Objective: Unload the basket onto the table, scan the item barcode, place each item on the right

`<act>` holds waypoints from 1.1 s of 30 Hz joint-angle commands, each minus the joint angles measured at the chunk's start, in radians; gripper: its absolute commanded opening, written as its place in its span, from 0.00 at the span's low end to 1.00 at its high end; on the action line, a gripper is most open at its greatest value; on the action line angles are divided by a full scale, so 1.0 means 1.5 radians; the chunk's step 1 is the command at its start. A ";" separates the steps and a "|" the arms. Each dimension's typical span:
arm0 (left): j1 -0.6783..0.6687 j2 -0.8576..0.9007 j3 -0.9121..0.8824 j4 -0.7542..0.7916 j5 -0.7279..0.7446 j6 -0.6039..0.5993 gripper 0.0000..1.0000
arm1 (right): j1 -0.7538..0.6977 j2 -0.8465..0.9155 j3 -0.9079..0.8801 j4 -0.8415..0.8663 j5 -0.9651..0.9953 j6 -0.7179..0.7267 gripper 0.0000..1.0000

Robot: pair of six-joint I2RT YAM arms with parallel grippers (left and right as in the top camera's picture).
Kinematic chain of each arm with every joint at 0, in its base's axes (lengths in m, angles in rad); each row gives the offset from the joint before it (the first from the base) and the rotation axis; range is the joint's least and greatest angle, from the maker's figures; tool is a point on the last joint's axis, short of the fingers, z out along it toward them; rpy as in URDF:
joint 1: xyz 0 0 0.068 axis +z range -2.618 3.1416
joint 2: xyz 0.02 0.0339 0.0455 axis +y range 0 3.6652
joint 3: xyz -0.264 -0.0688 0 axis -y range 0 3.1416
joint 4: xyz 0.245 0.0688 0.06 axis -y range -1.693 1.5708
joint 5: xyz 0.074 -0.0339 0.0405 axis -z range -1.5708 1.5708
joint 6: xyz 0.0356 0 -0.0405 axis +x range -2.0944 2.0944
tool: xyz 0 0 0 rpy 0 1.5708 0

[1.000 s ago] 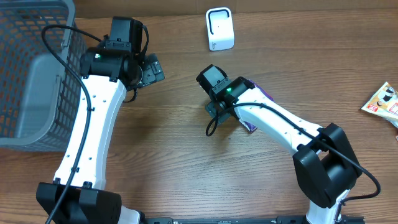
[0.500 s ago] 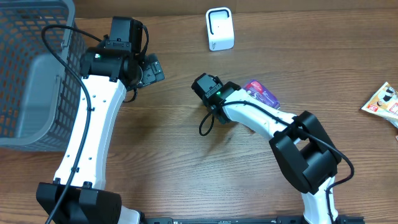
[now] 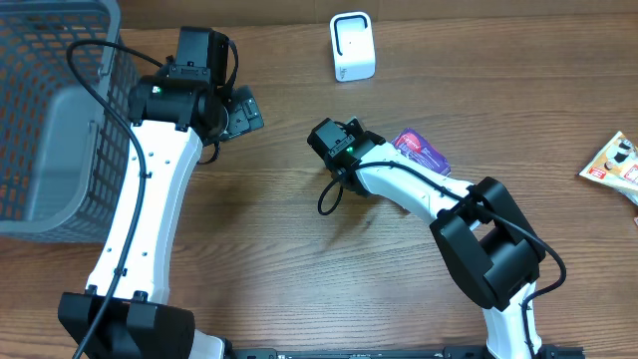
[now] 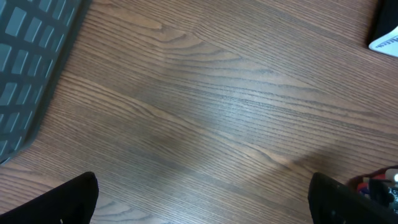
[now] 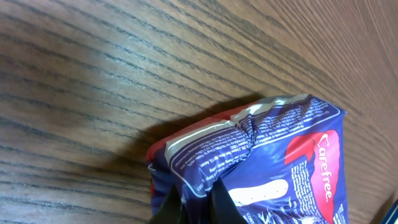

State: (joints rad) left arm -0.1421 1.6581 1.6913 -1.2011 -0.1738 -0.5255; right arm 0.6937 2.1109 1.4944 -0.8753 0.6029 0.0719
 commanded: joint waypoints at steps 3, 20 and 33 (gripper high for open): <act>0.003 0.004 0.003 0.001 -0.011 -0.014 1.00 | -0.007 0.015 0.031 -0.030 -0.042 0.074 0.04; 0.003 0.004 0.003 0.001 -0.011 -0.014 1.00 | -0.108 -0.091 0.314 -0.180 -0.750 0.077 0.04; 0.003 0.004 0.003 0.001 -0.011 -0.014 1.00 | -0.271 -0.043 0.091 -0.053 -1.029 0.113 0.04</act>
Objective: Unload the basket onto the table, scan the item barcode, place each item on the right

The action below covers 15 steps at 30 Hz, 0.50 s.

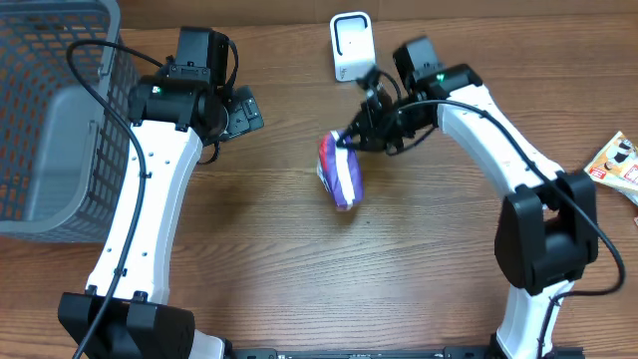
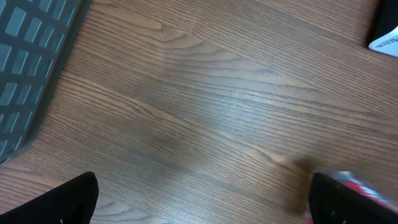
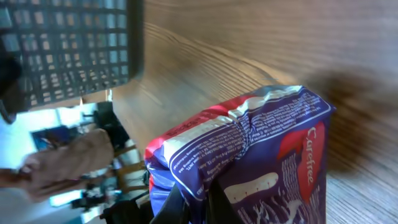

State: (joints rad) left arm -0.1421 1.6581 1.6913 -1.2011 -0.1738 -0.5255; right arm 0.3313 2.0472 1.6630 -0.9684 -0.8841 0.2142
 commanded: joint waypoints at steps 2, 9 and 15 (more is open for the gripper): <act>0.003 0.004 0.003 0.001 -0.011 -0.014 1.00 | -0.061 -0.001 -0.026 0.002 0.006 0.018 0.13; 0.003 0.004 0.003 0.001 -0.011 -0.014 1.00 | -0.165 -0.001 -0.026 -0.056 0.242 0.015 0.35; 0.003 0.004 0.003 0.001 -0.011 -0.014 1.00 | -0.219 -0.002 -0.019 -0.111 0.316 -0.007 0.33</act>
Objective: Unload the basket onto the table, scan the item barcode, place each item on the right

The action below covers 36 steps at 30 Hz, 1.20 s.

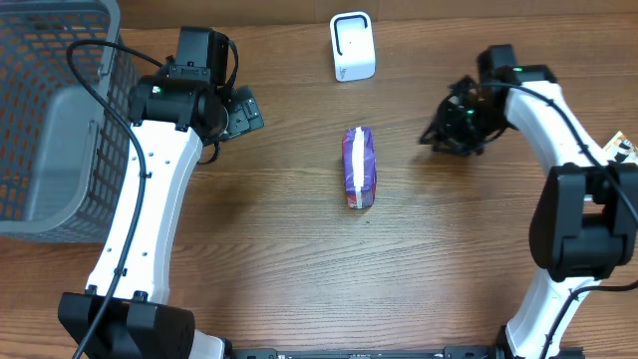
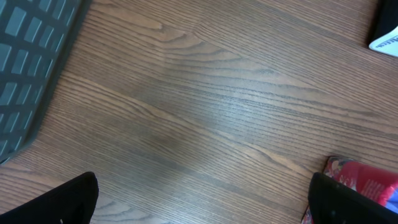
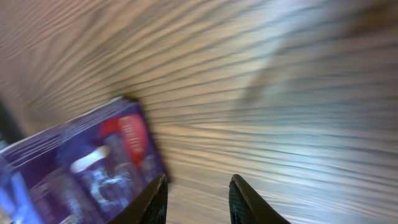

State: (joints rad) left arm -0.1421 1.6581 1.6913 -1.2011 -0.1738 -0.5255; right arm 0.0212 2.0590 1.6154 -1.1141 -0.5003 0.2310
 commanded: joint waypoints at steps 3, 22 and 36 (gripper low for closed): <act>0.003 0.004 0.003 0.001 -0.011 -0.014 1.00 | -0.016 -0.013 0.028 -0.040 -0.006 -0.069 0.31; 0.003 0.004 0.003 0.001 -0.011 -0.014 1.00 | 0.247 -0.126 0.113 -0.056 0.071 -0.078 0.49; 0.003 0.004 0.003 0.001 -0.011 -0.014 1.00 | 0.416 -0.122 0.008 0.017 0.439 0.164 0.99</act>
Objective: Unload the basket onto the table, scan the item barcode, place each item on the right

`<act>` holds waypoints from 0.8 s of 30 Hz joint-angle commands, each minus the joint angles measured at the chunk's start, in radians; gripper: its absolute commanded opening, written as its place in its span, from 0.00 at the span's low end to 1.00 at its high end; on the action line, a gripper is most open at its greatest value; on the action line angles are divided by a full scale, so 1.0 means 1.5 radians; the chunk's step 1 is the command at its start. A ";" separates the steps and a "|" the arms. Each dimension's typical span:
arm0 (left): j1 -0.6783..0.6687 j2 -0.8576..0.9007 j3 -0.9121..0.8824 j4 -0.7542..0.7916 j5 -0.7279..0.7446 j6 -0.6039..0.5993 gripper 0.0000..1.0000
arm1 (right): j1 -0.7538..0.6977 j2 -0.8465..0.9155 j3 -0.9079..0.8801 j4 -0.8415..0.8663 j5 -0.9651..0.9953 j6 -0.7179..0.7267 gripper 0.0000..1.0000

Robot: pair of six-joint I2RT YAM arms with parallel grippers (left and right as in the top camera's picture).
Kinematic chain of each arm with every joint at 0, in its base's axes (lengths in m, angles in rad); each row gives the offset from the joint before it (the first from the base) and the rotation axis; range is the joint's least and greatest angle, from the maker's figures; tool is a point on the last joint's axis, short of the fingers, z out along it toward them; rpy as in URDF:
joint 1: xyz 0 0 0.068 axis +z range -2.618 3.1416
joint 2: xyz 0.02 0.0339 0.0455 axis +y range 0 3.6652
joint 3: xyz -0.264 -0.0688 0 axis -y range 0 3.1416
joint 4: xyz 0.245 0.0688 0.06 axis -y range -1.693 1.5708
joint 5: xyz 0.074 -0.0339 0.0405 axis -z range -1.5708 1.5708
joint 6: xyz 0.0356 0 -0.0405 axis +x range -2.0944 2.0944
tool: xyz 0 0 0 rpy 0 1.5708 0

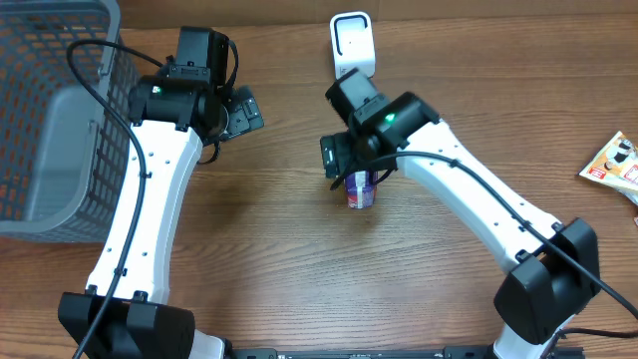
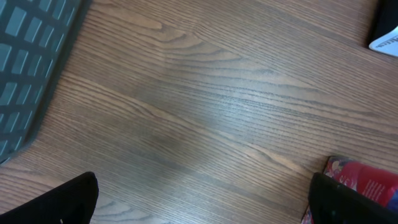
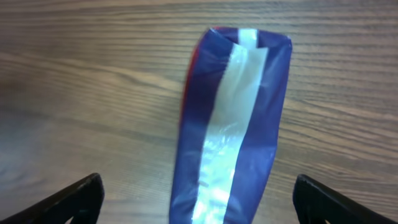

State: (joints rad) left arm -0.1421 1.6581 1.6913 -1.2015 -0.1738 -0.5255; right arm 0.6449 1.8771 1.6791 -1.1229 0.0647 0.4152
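The item, a blue and red packet (image 1: 361, 191) with a pale strip along its top, lies on the wooden table at the middle. My right gripper (image 1: 349, 165) hangs directly over it. In the right wrist view the packet (image 3: 233, 118) runs down the middle between the two wide-apart fingers (image 3: 74, 199), so my right gripper (image 3: 196, 200) is open and untouched by it. The white scanner (image 1: 351, 40) stands at the back edge, just behind the right wrist. My left gripper (image 1: 239, 112) is open over bare wood (image 2: 199, 205); the packet's red corner (image 2: 364, 180) shows beside its right finger.
A grey mesh basket (image 1: 50, 120) fills the left side of the table. Another snack packet (image 1: 613, 165) lies at the far right edge. A dark object with a white label (image 2: 387, 31) sits at the top right of the left wrist view.
My right gripper was off to the right of the packet, away from it. Now it stands open directly over the packet. The packet and the left arm have not moved.
My right gripper was shut on the packet low on the table, right of the middle. Then it held the packet up near the scanner. Then the packet lay free at the middle with the gripper off to the right. Now the gripper is open above it.
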 commanded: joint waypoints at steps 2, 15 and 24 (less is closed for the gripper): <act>0.003 0.004 0.003 0.001 -0.011 -0.014 1.00 | 0.000 -0.001 -0.057 0.049 0.062 0.040 0.99; 0.003 0.004 0.003 0.001 -0.011 -0.014 1.00 | -0.003 -0.001 -0.124 0.103 0.210 0.040 0.86; 0.003 0.004 0.003 0.001 -0.011 -0.014 1.00 | -0.075 -0.001 -0.124 0.077 0.228 0.040 0.86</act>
State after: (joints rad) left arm -0.1421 1.6581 1.6913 -1.2011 -0.1741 -0.5255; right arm 0.5743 1.8778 1.4960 -1.0054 0.3763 0.4706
